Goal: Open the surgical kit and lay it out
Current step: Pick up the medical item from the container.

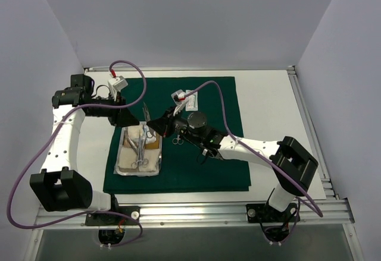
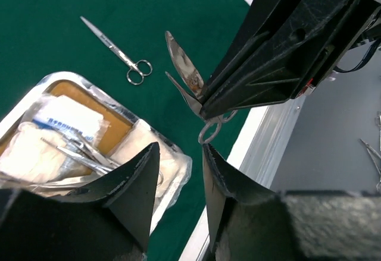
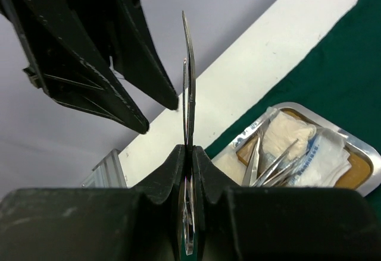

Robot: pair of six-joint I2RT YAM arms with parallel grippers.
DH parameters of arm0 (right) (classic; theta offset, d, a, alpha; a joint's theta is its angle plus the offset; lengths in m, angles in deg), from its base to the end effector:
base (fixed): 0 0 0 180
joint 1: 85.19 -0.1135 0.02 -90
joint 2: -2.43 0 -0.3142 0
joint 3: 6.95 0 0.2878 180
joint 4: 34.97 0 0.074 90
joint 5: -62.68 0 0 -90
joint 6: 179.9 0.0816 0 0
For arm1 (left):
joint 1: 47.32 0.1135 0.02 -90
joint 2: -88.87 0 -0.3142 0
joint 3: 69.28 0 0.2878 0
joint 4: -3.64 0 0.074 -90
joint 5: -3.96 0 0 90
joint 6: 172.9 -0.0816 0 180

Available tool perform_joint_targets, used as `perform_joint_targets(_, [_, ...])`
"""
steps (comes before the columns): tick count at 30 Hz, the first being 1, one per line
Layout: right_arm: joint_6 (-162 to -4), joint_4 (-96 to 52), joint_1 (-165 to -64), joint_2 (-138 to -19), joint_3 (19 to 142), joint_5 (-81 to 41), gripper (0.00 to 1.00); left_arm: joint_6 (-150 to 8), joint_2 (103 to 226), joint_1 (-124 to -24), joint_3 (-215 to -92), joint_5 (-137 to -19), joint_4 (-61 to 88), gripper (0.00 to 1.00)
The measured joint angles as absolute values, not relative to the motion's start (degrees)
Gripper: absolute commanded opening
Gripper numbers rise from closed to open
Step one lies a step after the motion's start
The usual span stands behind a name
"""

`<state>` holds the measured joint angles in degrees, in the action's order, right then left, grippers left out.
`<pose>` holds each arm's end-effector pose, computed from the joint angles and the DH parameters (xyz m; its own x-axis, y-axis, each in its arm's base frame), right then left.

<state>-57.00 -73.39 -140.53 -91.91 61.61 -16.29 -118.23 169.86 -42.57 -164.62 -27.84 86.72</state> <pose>0.2449 0.3817 0.3353 -0.3917 0.3709 -0.8420 -0.8346 0.2420 0.4949 0.2968 -0.0449 0.3861 -0.6052 0.2555 -0.7540 0.7521 0.4939 -0.4364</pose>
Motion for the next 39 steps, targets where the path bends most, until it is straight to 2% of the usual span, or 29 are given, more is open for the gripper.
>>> perform_joint_targets(16, [-58.7,-76.6,-140.8,-91.0,61.6,-11.0,0.0,-118.2,169.9,-43.6,-164.7,-20.0,87.8,0.43])
perform_joint_targets(27, [-58.7,-76.8,-141.1,-91.0,61.7,-10.0,0.0,-113.7,169.8,-44.0,-164.7,-19.4,84.9,0.24])
perform_joint_targets(30, [-58.6,-76.9,-141.1,-91.0,61.7,-10.0,0.0,-113.5,169.8,-44.0,-164.7,-18.9,85.0,0.11])
perform_joint_targets(31, [-58.7,-77.0,-141.1,-91.0,61.7,-10.0,0.0,-113.4,169.8,-44.0,-164.7,-18.7,85.0,0.03])
perform_joint_targets(39, [-58.6,-77.1,-141.0,-91.0,61.7,-9.9,0.0,-113.0,169.5,-44.0,-164.7,-18.5,85.0,0.02])
